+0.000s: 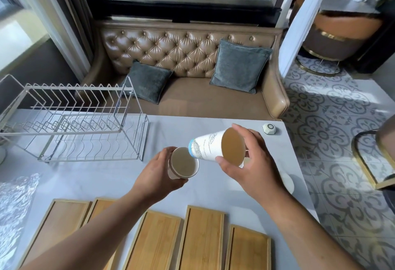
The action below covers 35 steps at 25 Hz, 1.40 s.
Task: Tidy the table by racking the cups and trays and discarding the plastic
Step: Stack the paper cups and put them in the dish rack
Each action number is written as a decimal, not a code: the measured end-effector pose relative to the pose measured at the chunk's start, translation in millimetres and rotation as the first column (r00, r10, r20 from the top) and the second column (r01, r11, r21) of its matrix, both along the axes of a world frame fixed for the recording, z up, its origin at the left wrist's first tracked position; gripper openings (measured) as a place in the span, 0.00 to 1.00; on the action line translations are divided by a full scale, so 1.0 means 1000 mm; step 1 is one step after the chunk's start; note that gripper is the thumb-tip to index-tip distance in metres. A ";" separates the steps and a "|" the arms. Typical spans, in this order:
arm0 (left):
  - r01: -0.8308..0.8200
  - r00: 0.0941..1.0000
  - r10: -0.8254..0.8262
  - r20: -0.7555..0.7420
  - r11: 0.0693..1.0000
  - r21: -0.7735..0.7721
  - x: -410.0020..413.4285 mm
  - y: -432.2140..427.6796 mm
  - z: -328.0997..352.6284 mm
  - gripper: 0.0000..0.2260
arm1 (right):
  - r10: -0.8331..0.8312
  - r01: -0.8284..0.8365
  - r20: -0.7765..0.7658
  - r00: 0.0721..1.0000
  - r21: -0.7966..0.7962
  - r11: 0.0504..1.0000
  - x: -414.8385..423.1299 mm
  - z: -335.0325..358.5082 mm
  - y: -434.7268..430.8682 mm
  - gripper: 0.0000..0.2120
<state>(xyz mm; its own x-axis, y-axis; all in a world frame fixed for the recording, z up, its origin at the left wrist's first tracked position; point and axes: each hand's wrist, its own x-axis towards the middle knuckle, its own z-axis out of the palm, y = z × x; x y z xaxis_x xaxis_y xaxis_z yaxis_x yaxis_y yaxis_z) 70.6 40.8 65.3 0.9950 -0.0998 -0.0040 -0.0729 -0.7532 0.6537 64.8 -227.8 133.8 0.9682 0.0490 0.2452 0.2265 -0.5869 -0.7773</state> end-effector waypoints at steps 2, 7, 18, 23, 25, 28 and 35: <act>0.013 1.000 -0.013 0.014 1.000 -0.009 0.001 -0.012 0.009 0.37 | 0.033 -0.033 0.020 0.999 0.002 0.999 -0.006 0.004 -0.001 0.39; 0.038 0.996 -0.035 0.078 0.999 -0.035 -0.001 -0.043 0.033 0.33 | 0.057 -0.056 0.027 0.998 -0.026 0.998 -0.013 0.006 -0.004 0.40; 0.188 0.972 -0.182 0.148 0.982 -0.031 -0.007 -0.078 0.049 0.36 | 0.128 -0.144 -0.131 0.983 -0.122 0.982 -0.020 -0.002 -0.008 0.45; 0.209 0.962 -0.200 0.186 0.977 -0.033 -0.006 -0.082 0.048 0.38 | 0.117 -0.135 -0.137 0.984 -0.133 0.982 -0.021 -0.005 -0.006 0.45; 0.214 0.961 -0.203 0.187 0.976 -0.038 -0.005 -0.082 0.047 0.38 | 0.117 -0.134 -0.134 0.984 -0.133 0.982 -0.019 -0.007 -0.006 0.44; 0.210 0.961 -0.199 0.191 0.977 -0.041 -0.004 -0.081 0.045 0.37 | 0.118 -0.139 -0.149 0.982 -0.143 0.980 -0.017 -0.010 -0.006 0.43; 0.120 0.980 -0.102 0.171 0.988 -0.097 0.012 -0.080 0.035 0.33 | -0.096 0.091 -0.092 0.991 -0.056 0.994 0.020 -0.047 -0.030 0.29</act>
